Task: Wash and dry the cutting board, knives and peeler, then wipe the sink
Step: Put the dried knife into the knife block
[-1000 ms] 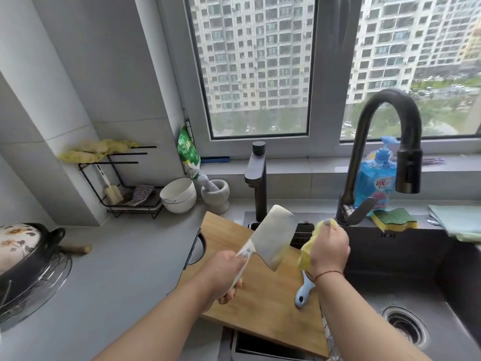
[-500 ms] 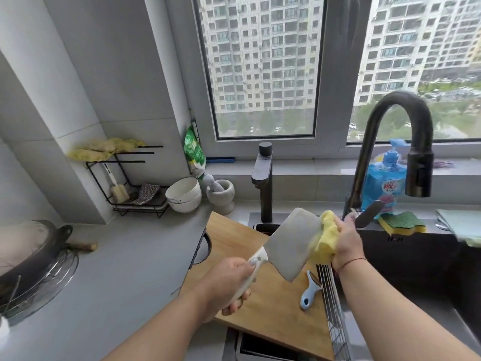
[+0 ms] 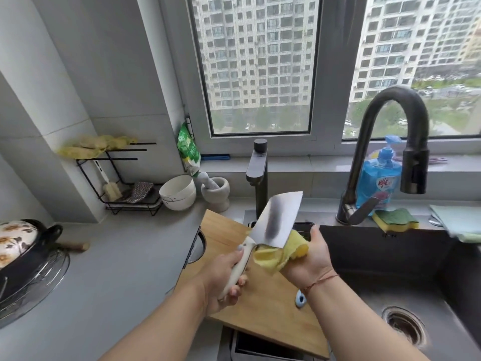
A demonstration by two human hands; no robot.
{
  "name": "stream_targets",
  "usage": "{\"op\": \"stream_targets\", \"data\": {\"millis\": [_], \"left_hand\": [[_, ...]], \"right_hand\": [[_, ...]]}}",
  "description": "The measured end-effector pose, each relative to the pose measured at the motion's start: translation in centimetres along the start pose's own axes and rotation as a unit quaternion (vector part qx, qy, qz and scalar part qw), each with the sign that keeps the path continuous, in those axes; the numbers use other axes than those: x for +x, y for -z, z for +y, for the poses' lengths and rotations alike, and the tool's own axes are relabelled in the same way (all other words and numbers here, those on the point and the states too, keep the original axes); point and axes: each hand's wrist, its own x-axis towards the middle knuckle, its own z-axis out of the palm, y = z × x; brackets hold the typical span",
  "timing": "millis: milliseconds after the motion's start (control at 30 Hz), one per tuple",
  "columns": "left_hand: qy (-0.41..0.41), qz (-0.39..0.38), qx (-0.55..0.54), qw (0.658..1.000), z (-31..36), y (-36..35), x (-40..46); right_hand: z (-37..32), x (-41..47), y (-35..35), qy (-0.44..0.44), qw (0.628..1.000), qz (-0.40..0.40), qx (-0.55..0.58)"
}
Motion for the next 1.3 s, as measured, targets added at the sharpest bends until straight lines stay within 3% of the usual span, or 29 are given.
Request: {"op": "stream_targets", "data": {"millis": [133, 267, 500, 700, 800, 967, 1067, 1133, 1200, 1233, 1300], "left_hand": [[-0.007, 0.049, 0.065, 0.997, -0.8, -0.1, 0.4], [-0.019, 0.041, 0.102, 0.994, -0.8, 0.5, 0.0], [-0.007, 0.014, 0.181, 0.983, 0.2, 3.5, -1.8], [-0.009, 0.045, 0.217, 0.975, -0.3, 5.2, -2.8], [-0.001, 0.097, 0.211, 0.973, -0.7, 5.0, -2.8], [0.035, 0.144, 0.088, 0.985, -0.2, 3.4, -1.5], [0.034, 0.142, 0.05, 0.988, 0.5, 1.9, -1.0], [0.021, 0.135, 0.052, 0.989, 0.8, 1.0, -0.5], [0.008, 0.139, 0.046, 0.989, 1.0, 0.4, -0.2], [0.0, 0.138, 0.042, 0.99, 1.1, 0.2, -0.1], [-0.023, 0.136, 0.042, 0.99, 1.6, -0.2, -0.2]], "right_hand": [[1.6, -0.7, 0.4, -0.029, 0.999, 0.03, -0.004], [0.4, -1.0, 0.4, -0.024, 0.997, 0.071, 0.007], [-3.5, 0.0, -0.2, 0.041, 0.99, 0.123, 0.05], [-3.8, 1.2, 1.4, 0.12, 0.974, 0.164, 0.1], [-2.4, 1.6, 2.4, 0.158, 0.97, 0.179, 0.046], [2.4, 0.0, -0.3, 0.175, 0.965, 0.101, -0.169], [6.3, -1.3, -2.5, 0.2, 0.917, 0.057, -0.341], [8.4, -1.3, -2.7, 0.241, 0.824, 0.025, -0.512], [9.9, -1.0, -2.1, 0.293, 0.693, 0.01, -0.658], [10.0, -1.1, -2.1, 0.309, 0.658, 0.016, -0.686], [9.8, -1.1, -1.9, 0.317, 0.639, 0.019, -0.701]]}}
